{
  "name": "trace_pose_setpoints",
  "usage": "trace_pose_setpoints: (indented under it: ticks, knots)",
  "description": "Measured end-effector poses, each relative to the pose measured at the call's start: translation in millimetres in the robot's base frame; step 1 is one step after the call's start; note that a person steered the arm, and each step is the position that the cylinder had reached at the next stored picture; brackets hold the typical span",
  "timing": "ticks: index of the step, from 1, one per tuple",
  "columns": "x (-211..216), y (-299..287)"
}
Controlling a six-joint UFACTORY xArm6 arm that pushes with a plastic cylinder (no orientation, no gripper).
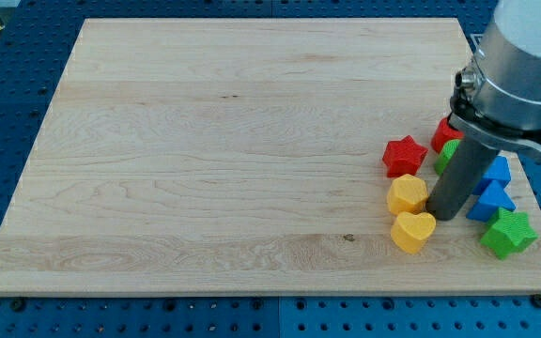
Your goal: Slide the green circle diagonally to the red star
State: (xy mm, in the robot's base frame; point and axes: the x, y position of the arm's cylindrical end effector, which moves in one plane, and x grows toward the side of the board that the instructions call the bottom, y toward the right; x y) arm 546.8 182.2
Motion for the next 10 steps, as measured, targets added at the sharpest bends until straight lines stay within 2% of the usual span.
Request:
trace_pose_setpoints:
  ticks: [2,3,4,5,6,7,9,10]
  knots:
    - [43.5,21.0]
    - [70.0,49.9]
    - [67.5,94.4]
    - [46.9,126.0]
    - [42.9,129.9]
    - [20.5,124.1]
    - [-8.3,66.0]
    - [-10.6,66.7]
